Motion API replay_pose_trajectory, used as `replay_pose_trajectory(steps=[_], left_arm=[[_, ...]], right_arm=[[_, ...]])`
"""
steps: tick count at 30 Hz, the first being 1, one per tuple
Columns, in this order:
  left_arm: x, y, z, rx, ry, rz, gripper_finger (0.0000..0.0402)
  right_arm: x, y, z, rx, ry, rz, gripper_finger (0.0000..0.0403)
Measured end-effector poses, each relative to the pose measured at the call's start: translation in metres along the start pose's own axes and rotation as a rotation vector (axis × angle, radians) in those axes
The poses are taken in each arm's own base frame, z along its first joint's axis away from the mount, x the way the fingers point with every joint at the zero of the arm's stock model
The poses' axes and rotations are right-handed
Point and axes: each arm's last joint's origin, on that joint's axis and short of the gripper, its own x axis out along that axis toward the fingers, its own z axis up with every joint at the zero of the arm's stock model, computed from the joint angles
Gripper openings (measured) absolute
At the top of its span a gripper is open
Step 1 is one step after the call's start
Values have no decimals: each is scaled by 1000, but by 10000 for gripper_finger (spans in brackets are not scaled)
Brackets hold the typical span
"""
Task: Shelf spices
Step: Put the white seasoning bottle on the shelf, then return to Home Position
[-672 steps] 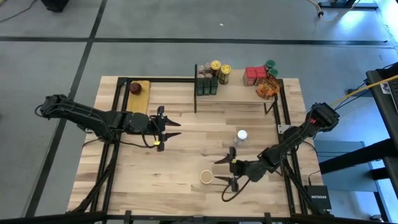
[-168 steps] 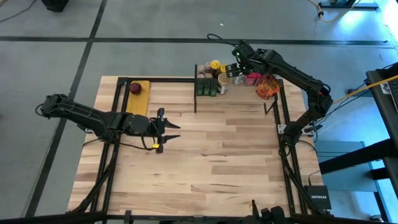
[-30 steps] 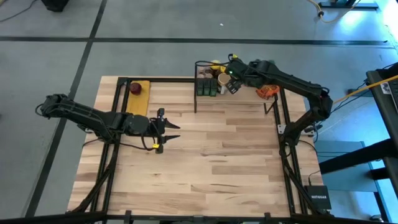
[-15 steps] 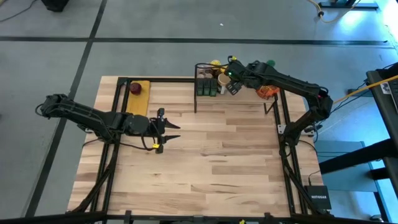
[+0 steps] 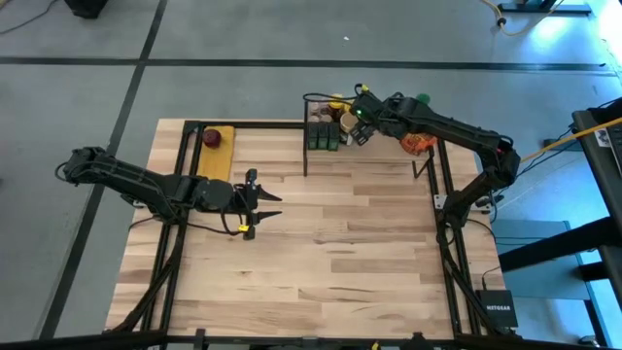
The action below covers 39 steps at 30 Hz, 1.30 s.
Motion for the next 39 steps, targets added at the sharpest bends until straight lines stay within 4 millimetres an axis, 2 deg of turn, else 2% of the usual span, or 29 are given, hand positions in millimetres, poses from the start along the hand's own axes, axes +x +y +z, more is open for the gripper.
replay_pose_trajectory(steps=[25,29,35,39], left_arm=[[0,0,0,1,0,0,150],[0,0,0,1,0,0,150],[0,0,0,1,1,0,150],[0,0,0,1,0,0,150]], right_arm=[[0,1,4,21,-39,15,298],[-8,-3,3,32,-51,44,298],[-30,-19,2,93,-122,74,298],[-34,-23,5,131,-157,97,298]])
